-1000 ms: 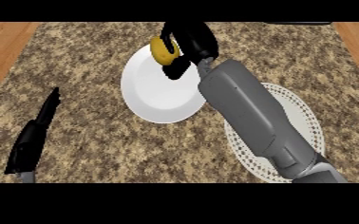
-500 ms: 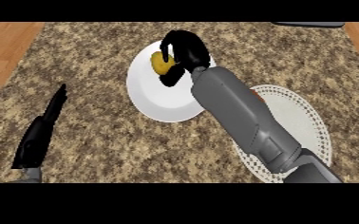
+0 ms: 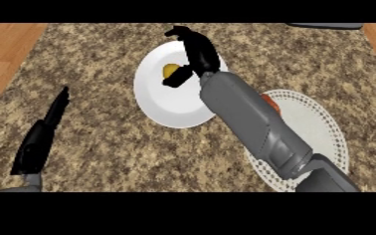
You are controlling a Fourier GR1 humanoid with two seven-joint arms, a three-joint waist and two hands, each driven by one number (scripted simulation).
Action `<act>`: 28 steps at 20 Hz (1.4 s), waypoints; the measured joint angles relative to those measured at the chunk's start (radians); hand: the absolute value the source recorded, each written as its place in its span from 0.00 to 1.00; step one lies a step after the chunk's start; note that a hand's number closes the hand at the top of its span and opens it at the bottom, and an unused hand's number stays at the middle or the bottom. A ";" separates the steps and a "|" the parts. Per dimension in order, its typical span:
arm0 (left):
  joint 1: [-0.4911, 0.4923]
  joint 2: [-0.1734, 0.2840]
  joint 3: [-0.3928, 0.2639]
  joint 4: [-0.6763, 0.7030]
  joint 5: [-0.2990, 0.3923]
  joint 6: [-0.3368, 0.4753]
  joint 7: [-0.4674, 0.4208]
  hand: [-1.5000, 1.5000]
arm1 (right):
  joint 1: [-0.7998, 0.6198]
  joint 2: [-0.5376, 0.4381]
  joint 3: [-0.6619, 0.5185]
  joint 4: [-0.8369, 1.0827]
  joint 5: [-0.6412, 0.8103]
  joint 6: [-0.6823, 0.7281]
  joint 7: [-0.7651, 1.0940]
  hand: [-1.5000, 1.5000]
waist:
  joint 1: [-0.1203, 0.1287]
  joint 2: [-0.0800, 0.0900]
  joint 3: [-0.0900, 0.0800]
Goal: Pick the lemon from the placemat and place it in the plate
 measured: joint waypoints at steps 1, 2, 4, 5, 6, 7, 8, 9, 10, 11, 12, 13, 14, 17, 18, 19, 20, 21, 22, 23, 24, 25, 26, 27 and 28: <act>-0.001 0.003 0.004 -0.002 0.001 0.000 0.001 0.50 | 0.004 0.000 -0.013 -0.007 -0.019 -0.027 -0.018 0.00 | -0.003 -0.001 0.000; 0.000 0.000 0.004 0.001 0.000 0.002 0.002 0.50 | 0.003 0.000 -0.029 -0.011 -0.037 -0.052 -0.035 0.00 | -0.007 -0.002 0.000; 0.009 0.001 0.006 -0.005 0.001 -0.001 0.002 0.50 | -0.005 0.000 -0.056 -0.018 -0.072 -0.108 -0.044 0.00 | -0.012 -0.004 0.000; 0.013 -0.002 0.007 -0.004 -0.004 0.006 0.003 0.50 | -0.002 0.000 -0.078 -0.018 -0.083 -0.127 -0.058 0.00 | -0.020 -0.006 0.000; 0.026 -0.009 0.004 -0.012 -0.006 0.011 -0.001 0.50 | 0.002 0.000 -0.101 -0.009 -0.095 -0.146 -0.076 0.00 | -0.024 -0.007 0.000; 0.030 -0.007 0.009 -0.017 -0.003 0.010 -0.002 0.50 | 0.001 -0.008 -0.127 -0.001 -0.107 -0.149 -0.090 0.00 | -0.029 -0.007 0.000; 0.025 -0.002 0.014 -0.024 -0.002 0.009 0.011 0.50 | 0.010 -0.011 -0.151 0.004 -0.119 -0.160 -0.113 0.00 | -0.034 -0.008 0.000; 0.027 -0.002 0.019 -0.025 0.001 0.009 0.011 0.50 | 0.012 -0.021 -0.181 0.006 -0.138 -0.156 -0.132 0.00 | -0.038 -0.008 0.001; 0.038 0.000 0.024 -0.029 0.007 0.005 0.003 0.50 | 0.023 -0.034 -0.212 0.003 -0.161 -0.148 -0.162 0.00 | -0.040 -0.008 0.001; 0.041 0.000 0.025 -0.035 0.007 0.005 0.006 0.50 | 0.035 -0.043 -0.243 -0.004 -0.186 -0.133 -0.192 0.00 | -0.043 -0.009 0.001; 0.049 0.001 0.030 -0.031 0.008 0.006 -0.004 0.50 | 0.061 -0.052 -0.267 -0.018 -0.208 -0.118 -0.226 0.00 | -0.048 -0.010 0.001; 0.047 -0.002 0.030 -0.031 0.005 0.009 0.000 0.50 | 0.083 -0.069 -0.294 -0.028 -0.230 -0.097 -0.263 0.00 | -0.052 -0.010 0.001; 0.052 0.004 0.039 -0.029 0.010 0.005 -0.008 0.50 | 0.105 -0.082 -0.315 -0.034 -0.247 -0.074 -0.299 0.00 | -0.055 -0.011 0.001; 0.037 -0.002 0.041 -0.006 0.003 0.011 -0.006 0.50 | 0.148 -0.135 -0.378 -0.037 -0.291 0.008 -0.397 0.00 | -0.061 -0.011 0.001; 0.044 -0.007 0.039 -0.007 0.000 0.013 -0.013 0.50 | 0.166 -0.153 -0.390 -0.042 -0.299 0.037 -0.422 0.00 | -0.062 -0.012 0.001; 0.043 -0.003 0.044 -0.002 0.004 0.009 -0.019 0.50 | 0.177 -0.176 -0.407 -0.034 -0.308 0.071 -0.453 0.00 | -0.062 -0.012 0.001; 0.057 -0.001 0.048 -0.009 0.008 0.002 -0.023 0.50 | 0.188 -0.196 -0.421 -0.030 -0.315 0.101 -0.479 0.00 | -0.061 -0.012 0.001; 0.053 -0.006 0.046 -0.006 0.005 0.004 -0.021 0.50 | 0.199 -0.212 -0.434 -0.017 -0.319 0.131 -0.512 0.00 | -0.061 -0.012 0.001; 0.052 -0.006 0.044 -0.020 0.007 -0.001 -0.006 0.50 | 0.207 -0.232 -0.442 -0.007 -0.319 0.157 -0.537 0.00 | -0.061 -0.012 0.001; 0.058 -0.011 0.042 -0.017 0.000 0.004 -0.011 0.50 | 0.212 -0.250 -0.449 0.002 -0.317 0.183 -0.555 0.00 | -0.062 -0.013 0.001; 0.064 -0.016 0.041 -0.015 -0.005 0.009 -0.025 0.50 | 0.221 -0.263 -0.456 0.016 -0.314 0.202 -0.581 0.00 | -0.061 -0.013 0.001; 0.060 -0.017 0.037 -0.022 -0.011 0.010 -0.017 0.50 | 0.222 -0.283 -0.467 0.039 -0.314 0.228 -0.605 0.00 | -0.060 -0.012 0.001; 0.062 -0.015 0.039 -0.028 -0.012 0.008 -0.015 0.50 | 0.222 -0.302 -0.478 0.060 -0.313 0.252 -0.625 0.00 | -0.058 -0.012 0.001; 0.068 -0.016 0.039 -0.038 -0.012 0.005 -0.010 0.50 | 0.223 -0.311 -0.484 0.076 -0.308 0.268 -0.638 0.00 | -0.059 -0.012 0.001; 0.073 -0.021 0.036 -0.042 -0.015 0.006 -0.009 0.50 | 0.231 -0.325 -0.493 0.085 -0.309 0.290 -0.653 0.00 | -0.059 -0.013 0.001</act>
